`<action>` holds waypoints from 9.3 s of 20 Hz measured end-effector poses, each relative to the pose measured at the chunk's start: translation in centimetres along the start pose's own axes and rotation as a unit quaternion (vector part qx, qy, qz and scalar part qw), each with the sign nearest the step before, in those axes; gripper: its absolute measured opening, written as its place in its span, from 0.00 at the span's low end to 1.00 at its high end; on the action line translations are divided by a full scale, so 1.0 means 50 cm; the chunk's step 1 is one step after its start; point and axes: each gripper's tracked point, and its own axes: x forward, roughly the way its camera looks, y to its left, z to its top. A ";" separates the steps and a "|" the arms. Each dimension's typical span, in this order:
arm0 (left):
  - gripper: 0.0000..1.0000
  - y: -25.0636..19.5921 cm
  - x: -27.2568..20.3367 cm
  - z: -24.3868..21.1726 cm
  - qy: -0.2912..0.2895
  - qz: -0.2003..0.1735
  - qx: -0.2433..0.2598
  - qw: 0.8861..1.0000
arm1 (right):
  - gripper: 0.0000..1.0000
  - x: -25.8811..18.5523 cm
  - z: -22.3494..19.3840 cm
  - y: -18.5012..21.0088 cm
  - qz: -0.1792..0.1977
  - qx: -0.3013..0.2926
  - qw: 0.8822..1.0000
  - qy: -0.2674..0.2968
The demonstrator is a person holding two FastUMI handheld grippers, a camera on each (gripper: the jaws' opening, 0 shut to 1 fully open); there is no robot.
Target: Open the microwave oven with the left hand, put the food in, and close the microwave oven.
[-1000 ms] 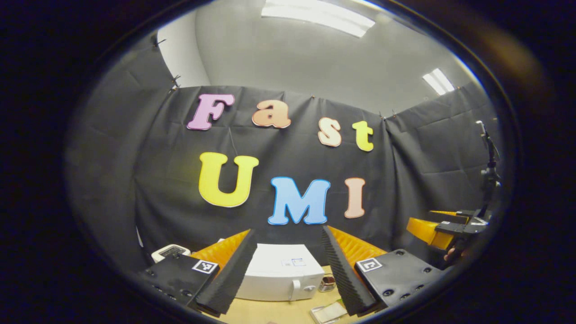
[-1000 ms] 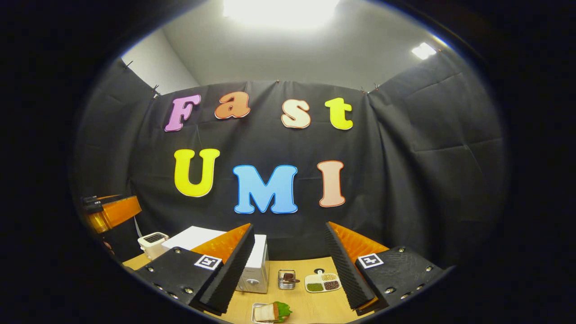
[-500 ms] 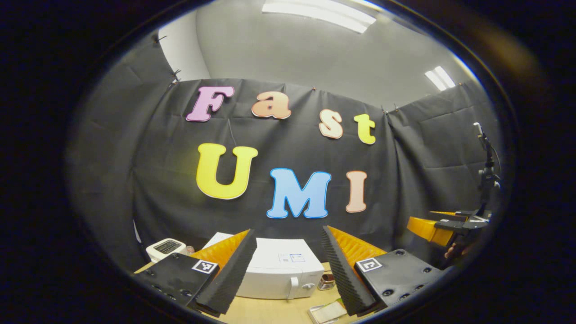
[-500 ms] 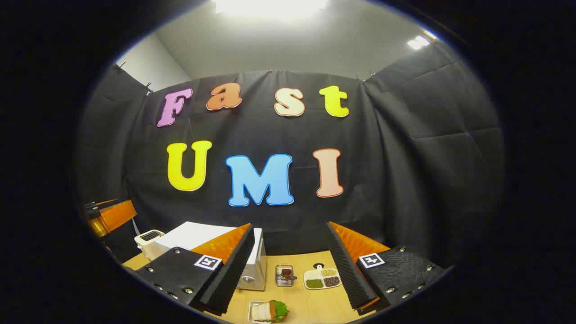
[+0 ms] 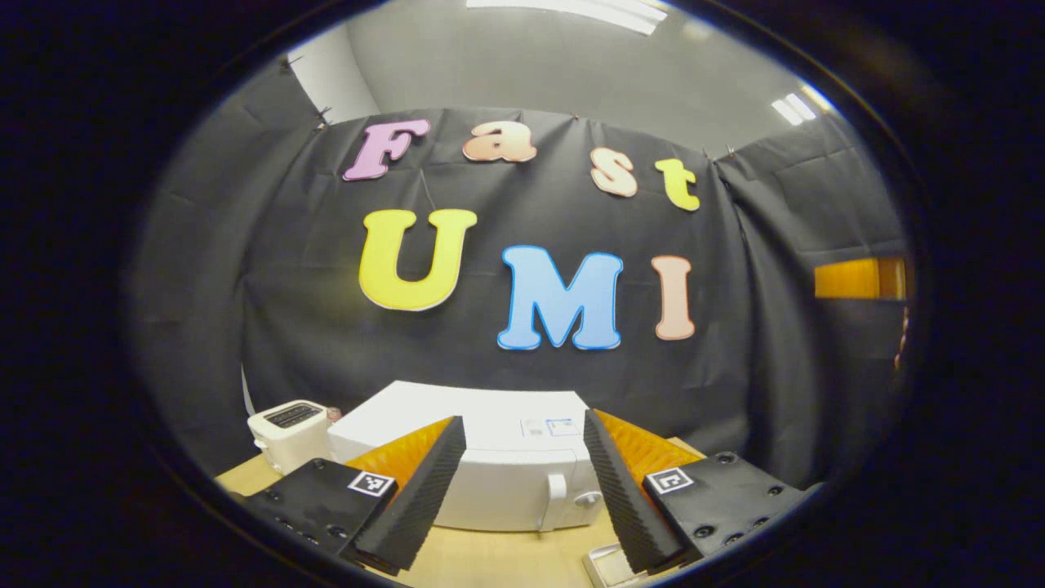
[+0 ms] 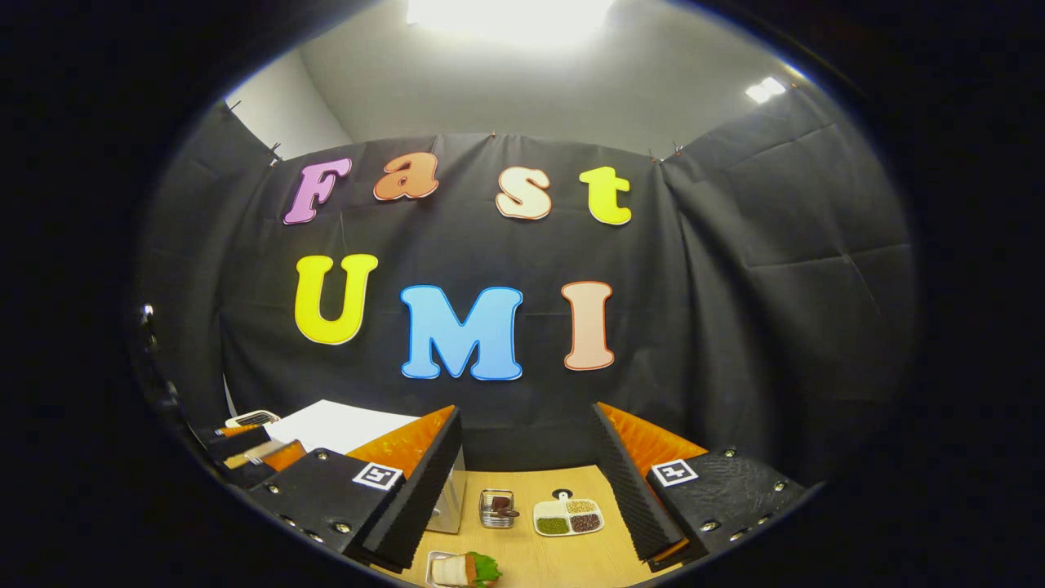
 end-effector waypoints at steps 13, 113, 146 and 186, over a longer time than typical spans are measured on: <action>0.99 -0.071 0.204 -0.332 0.124 -0.019 0.008 0.992 | 0.95 0.056 -0.070 -0.046 -0.001 -0.011 0.999 0.047; 1.00 0.358 -0.436 0.269 -0.049 0.002 0.041 0.998 | 0.24 -0.102 -0.546 0.368 0.169 0.441 0.808 0.352; 0.95 0.549 -0.605 0.201 0.046 0.181 0.031 0.982 | 0.24 0.399 -0.764 0.811 -0.135 0.707 0.662 0.209; 0.96 0.390 -0.373 0.123 0.021 0.034 0.023 0.999 | 0.96 -0.089 -0.163 0.356 0.093 0.114 0.985 0.095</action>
